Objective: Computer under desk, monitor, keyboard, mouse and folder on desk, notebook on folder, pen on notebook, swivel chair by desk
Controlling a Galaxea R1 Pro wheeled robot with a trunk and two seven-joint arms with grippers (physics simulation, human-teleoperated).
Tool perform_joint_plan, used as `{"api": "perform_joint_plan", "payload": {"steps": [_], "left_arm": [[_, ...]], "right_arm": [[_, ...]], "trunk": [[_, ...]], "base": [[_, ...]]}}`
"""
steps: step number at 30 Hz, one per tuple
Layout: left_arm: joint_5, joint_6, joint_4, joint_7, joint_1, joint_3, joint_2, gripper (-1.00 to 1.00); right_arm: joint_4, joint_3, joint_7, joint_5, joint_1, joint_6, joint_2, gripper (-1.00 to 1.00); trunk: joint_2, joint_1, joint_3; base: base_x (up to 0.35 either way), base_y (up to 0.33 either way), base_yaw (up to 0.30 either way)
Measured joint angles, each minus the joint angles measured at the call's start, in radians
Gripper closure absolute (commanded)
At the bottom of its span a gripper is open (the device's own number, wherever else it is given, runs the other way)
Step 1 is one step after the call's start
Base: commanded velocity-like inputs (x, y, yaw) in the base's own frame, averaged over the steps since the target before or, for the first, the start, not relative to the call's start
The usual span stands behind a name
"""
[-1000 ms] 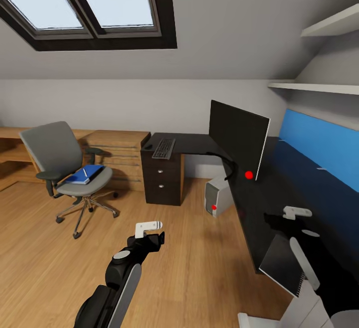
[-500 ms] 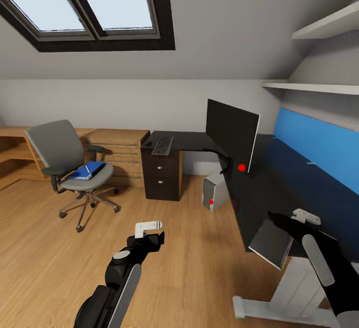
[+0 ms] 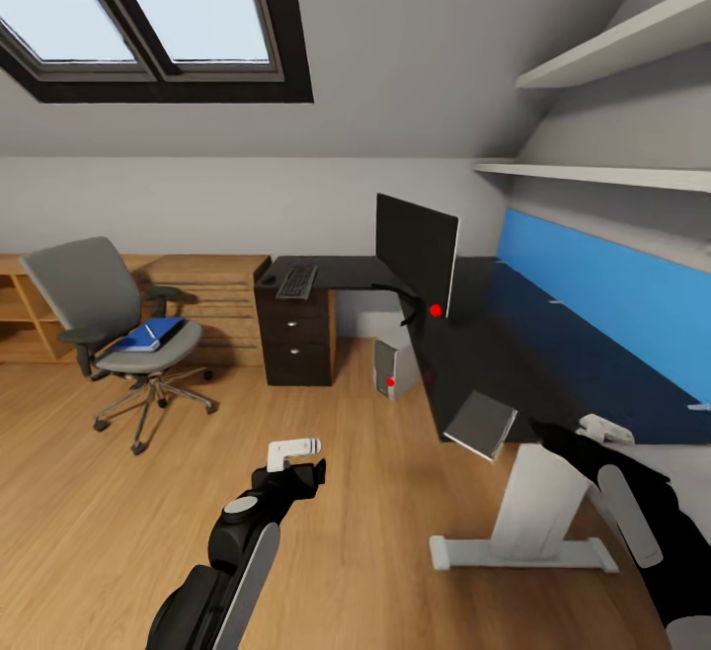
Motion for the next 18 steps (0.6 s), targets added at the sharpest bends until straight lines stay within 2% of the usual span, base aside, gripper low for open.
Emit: {"api": "perform_joint_plan", "payload": {"steps": [2,9,10,18], "left_arm": [[0.0,0.0,0.0,0.0,0.0,0.0,0.0,-1.0],[0.0,0.001,-0.003,0.0,0.0,0.0,-0.001,-1.0],[0.0,0.001,-0.008,0.0,0.0,0.002,-0.002,-1.0],[0.0,0.001,-0.009,0.003,0.0,0.003,-0.004,-1.0]], "right_arm": [[0.0,0.0,0.0,0.0,0.0,0.0,0.0,-1.0],[0.013,0.0,0.002,-0.089,0.0,0.001,-0.004,-1.0],[0.031,-0.002,0.005,-0.123,0.003,0.002,-0.007,-1.0],[0.073,-0.028,0.01,-0.237,0.006,0.001,-0.01,-1.0]], "trunk": [[0.0,0.0,0.0],[0.0,0.0,0.0],[-0.007,0.003,-0.003],[-0.063,0.034,-0.028]], "base": [[-0.323,0.0,-0.015],[-0.132,0.0,-0.003],[-0.019,0.0,0.0],[-0.005,0.0,0.0]]}}
